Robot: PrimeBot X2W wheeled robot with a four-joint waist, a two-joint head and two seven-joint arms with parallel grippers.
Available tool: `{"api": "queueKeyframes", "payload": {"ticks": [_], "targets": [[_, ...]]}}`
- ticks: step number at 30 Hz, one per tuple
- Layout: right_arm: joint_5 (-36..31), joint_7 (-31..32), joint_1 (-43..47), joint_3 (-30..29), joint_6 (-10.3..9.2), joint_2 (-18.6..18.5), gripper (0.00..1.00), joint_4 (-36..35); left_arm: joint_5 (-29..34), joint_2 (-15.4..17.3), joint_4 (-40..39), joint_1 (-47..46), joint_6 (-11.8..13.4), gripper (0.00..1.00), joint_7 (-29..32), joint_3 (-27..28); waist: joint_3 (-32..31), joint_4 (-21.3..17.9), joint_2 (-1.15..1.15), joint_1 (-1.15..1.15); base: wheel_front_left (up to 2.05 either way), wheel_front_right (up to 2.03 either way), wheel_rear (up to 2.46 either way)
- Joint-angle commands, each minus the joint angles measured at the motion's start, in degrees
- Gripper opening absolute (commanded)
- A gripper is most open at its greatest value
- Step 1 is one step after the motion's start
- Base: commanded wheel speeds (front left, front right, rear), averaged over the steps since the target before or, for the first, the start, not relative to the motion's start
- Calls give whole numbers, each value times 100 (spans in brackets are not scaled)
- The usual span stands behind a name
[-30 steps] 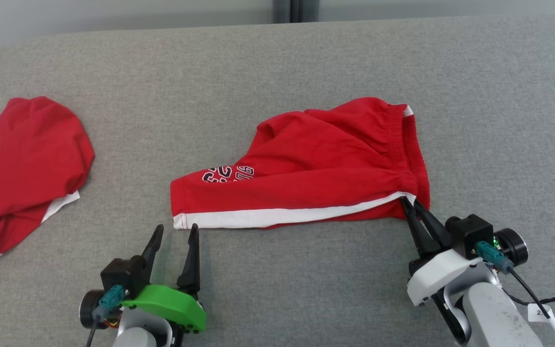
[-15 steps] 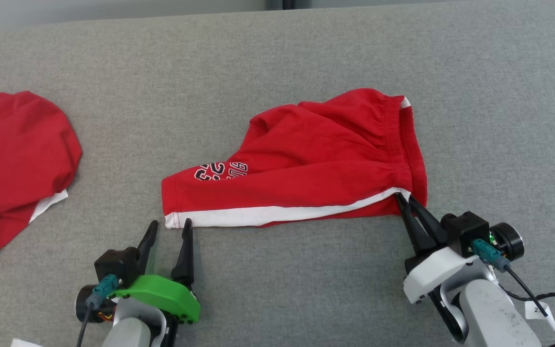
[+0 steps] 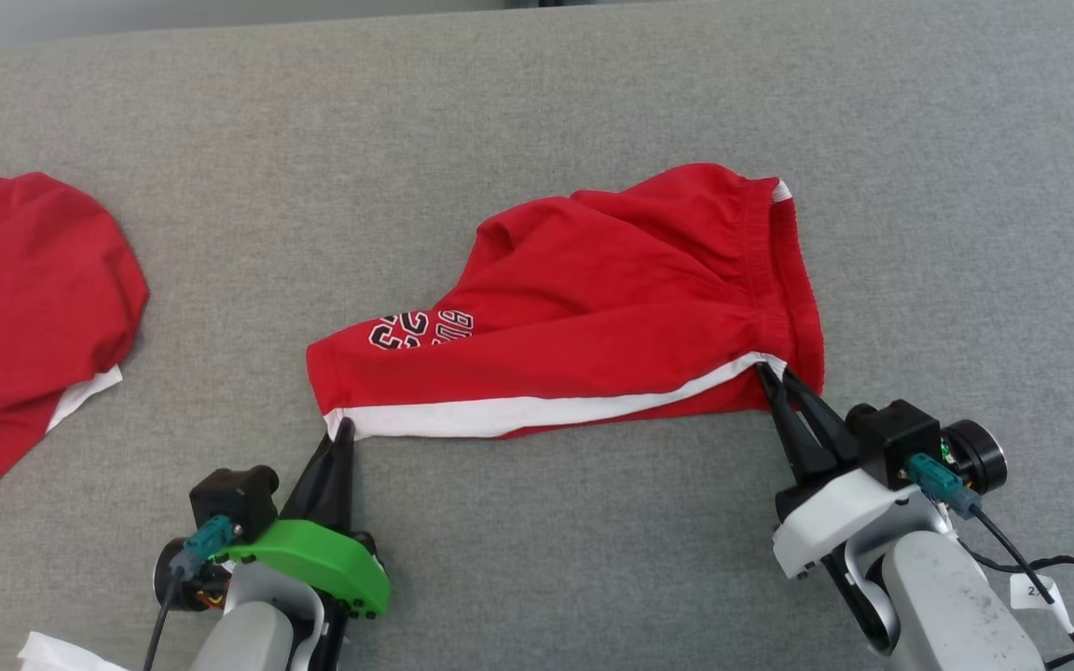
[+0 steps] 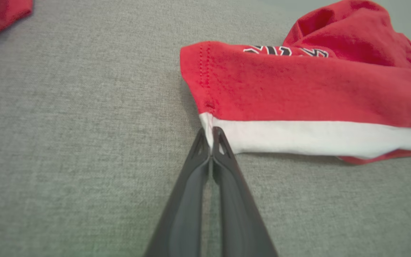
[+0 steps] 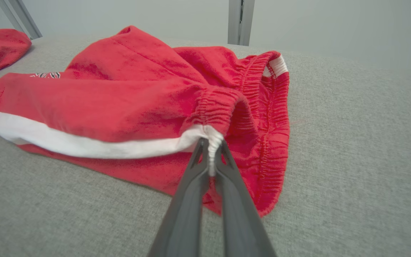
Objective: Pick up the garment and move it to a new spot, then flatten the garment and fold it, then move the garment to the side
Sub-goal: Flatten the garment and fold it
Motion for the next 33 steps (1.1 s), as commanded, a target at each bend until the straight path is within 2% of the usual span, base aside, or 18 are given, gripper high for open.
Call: {"api": "queueKeyframes", "payload": {"ticks": [1,7,13,17,20,23,26,29,31,33], "targets": [[46,-27,-30,-8,-8,5,0,-35,-97,62,-35,-38,-19,0,2,-24,-64,22,0,0,0,0,0],[227,-27,80,23,-8,-60,0,-367,-129,201,-688,224,-19,0,1,39,-378,58,0,0,0,0,0],[661,-27,91,78,-8,-284,0,-1052,-40,449,-1719,380,-19,0,1,161,-829,38,0,0,0,0,0],[1113,-27,-118,175,-8,-605,0,-1652,-26,812,-2434,107,-19,0,1,231,-1075,16,0,0,0,0,0],[1518,-15,-401,277,-8,-907,0,-2074,-19,1223,-2942,-239,-19,0,1,164,-1150,-12,0,0,0,0,0],[1847,266,-845,424,-8,-1256,0,-2465,-147,1599,-3294,-771,-19,0,72,154,-1082,-41,0,0,0,0,0],[2009,632,-1373,635,-8,-1631,0,-2635,-267,1973,-3375,-1451,-18,0,406,174,-883,-93,0,0,0,0,0],[2087,821,-1953,820,-8,-1827,0,-2493,-487,2098,-3197,-2054,-18,0,697,72,-594,-130,0,0,0,0,0],[2123,833,-2351,924,-8,-1850,0,-2283,-719,2109,-2905,-2456,-11,0,804,60,-357,-156,0,0,0,0,0],[2120,778,-2790,969,-8,-1780,0,-1921,-712,2255,-2595,-2863,-10,0,847,-133,-102,-208,0,0,0,0,0]]}}
